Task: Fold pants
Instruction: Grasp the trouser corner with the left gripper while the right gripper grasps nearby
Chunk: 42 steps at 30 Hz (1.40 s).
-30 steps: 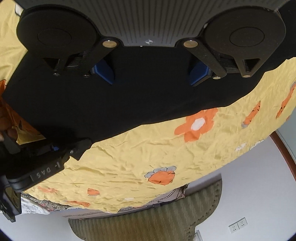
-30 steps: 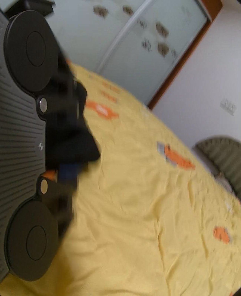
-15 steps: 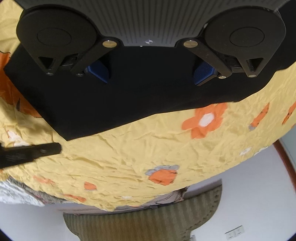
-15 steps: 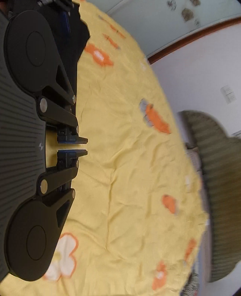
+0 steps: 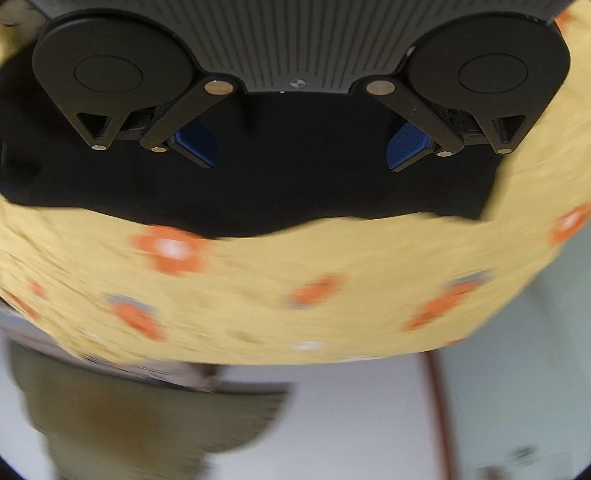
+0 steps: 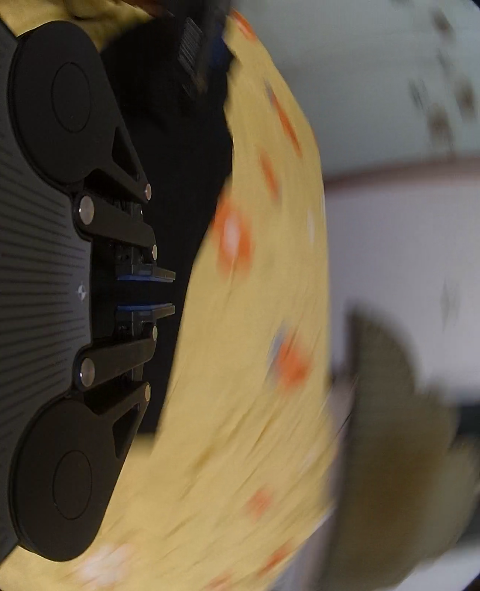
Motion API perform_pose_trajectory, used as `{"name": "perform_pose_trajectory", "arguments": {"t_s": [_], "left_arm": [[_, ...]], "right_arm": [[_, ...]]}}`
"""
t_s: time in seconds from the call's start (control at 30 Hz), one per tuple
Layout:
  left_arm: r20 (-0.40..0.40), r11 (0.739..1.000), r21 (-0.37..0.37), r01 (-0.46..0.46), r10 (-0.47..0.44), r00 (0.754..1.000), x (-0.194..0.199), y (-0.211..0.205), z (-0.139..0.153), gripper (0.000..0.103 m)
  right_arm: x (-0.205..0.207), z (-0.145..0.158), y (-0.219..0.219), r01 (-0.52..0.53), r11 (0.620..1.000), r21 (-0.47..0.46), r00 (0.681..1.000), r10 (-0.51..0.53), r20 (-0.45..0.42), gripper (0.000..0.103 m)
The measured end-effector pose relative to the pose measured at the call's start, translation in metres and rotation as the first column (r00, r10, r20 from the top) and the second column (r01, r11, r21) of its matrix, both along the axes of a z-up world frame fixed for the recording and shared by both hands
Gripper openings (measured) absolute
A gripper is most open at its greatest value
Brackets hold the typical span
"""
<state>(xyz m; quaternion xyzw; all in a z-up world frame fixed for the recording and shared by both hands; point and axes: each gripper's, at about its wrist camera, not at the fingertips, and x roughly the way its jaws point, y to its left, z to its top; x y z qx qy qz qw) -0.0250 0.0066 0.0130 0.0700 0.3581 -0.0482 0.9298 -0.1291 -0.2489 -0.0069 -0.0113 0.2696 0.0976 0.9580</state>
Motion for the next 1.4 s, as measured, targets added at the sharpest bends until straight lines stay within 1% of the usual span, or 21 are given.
{"name": "perform_pose_trajectory", "arguments": {"t_s": [0.03,0.1,0.13,0.23,0.33,0.43,0.57,0.63,0.7,0.73,0.8,0.83,0.9,0.97,1.0,1.03,1.1,1.17,1.23,1.33,1.4], "left_arm": [[0.003,0.998,-0.002,-0.062,0.062,0.998,0.000,0.023,0.003,0.101],[0.006,0.986,-0.011,-0.169,0.169,0.986,-0.001,0.066,0.009,0.101],[0.005,0.975,-0.020,-0.221,0.221,0.975,-0.001,0.088,0.011,0.100],[-0.013,0.928,-0.072,-0.364,0.364,0.931,-0.008,0.152,0.017,0.100],[-0.068,0.874,-0.173,-0.455,0.450,0.890,-0.015,0.209,0.019,0.100],[-0.140,0.823,-0.306,-0.479,0.459,0.878,-0.024,0.248,0.015,0.100],[-0.204,0.791,-0.424,-0.442,0.392,0.897,-0.029,0.269,0.003,0.100],[-0.218,0.783,-0.458,-0.422,0.361,0.907,-0.029,0.267,-0.004,0.100],[-0.241,0.762,-0.506,-0.404,0.325,0.914,-0.027,0.267,-0.011,0.100],[-0.256,0.742,-0.537,-0.400,0.308,0.916,-0.026,0.268,-0.016,0.100],[-0.290,0.683,-0.612,-0.398,0.274,0.917,-0.020,0.272,-0.024,0.101],[-0.308,0.655,-0.641,-0.400,0.257,0.916,-0.017,0.274,-0.028,0.101],[-0.351,0.592,-0.694,-0.409,0.218,0.911,-0.009,0.278,-0.037,0.102],[-0.379,0.533,-0.741,-0.409,0.170,0.910,-0.001,0.281,-0.044,0.102],[-0.391,0.511,-0.755,-0.412,0.153,0.907,0.005,0.282,-0.047,0.102],[-0.401,0.480,-0.773,-0.415,0.136,0.906,0.011,0.282,-0.049,0.102],[-0.409,0.410,-0.816,-0.408,0.089,0.908,0.026,0.282,-0.054,0.103],[-0.399,0.332,-0.864,-0.379,0.008,0.917,0.048,0.275,-0.059,0.103],[-0.412,0.276,-0.882,-0.383,-0.057,0.909,0.071,0.264,-0.068,0.103],[-0.431,0.221,-0.890,-0.399,-0.119,0.895,0.100,0.245,-0.085,0.102],[-0.422,0.199,-0.897,-0.394,-0.129,0.897,0.109,0.240,-0.088,0.093]], "right_arm": [[0.002,0.000,0.032,-0.094,0.994,-0.053,0.995,0.095,0.016,0.030],[0.001,-0.004,0.091,-0.236,0.956,-0.173,0.969,0.246,0.034,0.063],[-0.002,-0.007,0.120,-0.283,0.927,-0.247,0.952,0.303,0.046,0.066],[-0.016,-0.015,0.195,-0.379,0.808,-0.451,0.873,0.473,0.115,0.066],[-0.014,-0.023,0.246,-0.449,0.728,-0.519,0.814,0.572,0.099,0.066],[-0.011,-0.038,0.282,-0.434,0.656,-0.618,0.801,0.594,0.068,0.066],[-0.006,-0.065,0.307,-0.328,0.577,-0.748,0.819,0.569,0.079,0.066],[0.003,-0.067,0.315,-0.300,0.578,-0.759,0.826,0.555,0.097,0.065],[0.013,-0.068,0.323,-0.281,0.568,-0.774,0.824,0.556,0.109,0.065],[0.017,-0.070,0.328,-0.273,0.559,-0.783,0.819,0.562,0.115,0.065],[0.029,-0.069,0.334,-0.277,0.553,-0.786,0.814,0.570,0.114,0.060],[0.034,-0.071,0.335,-0.280,0.552,-0.785,0.813,0.572,0.112,0.054],[0.044,-0.072,0.338,-0.278,0.553,-0.786,0.817,0.566,0.109,0.022],[0.049,-0.063,0.330,-0.310,0.615,-0.725,0.826,0.552,0.116,0.017],[0.053,-0.053,0.321,-0.347,0.679,-0.647,0.836,0.537,0.114,0.016],[0.057,-0.044,0.313,-0.374,0.724,-0.580,0.842,0.528,0.115,0.016],[0.062,-0.025,0.295,-0.401,0.780,-0.481,0.845,0.518,0.136,0.015],[0.063,-0.011,0.281,-0.417,0.800,-0.430,0.840,0.521,0.154,0.015],[0.062,-0.001,0.273,-0.421,0.820,-0.386,0.844,0.510,0.163,0.015],[0.068,0.003,0.269,-0.432,0.833,-0.346,0.849,0.506,0.156,0.015],[0.070,-0.002,0.275,-0.440,0.816,-0.374,0.846,0.516,0.131,0.015]]}}
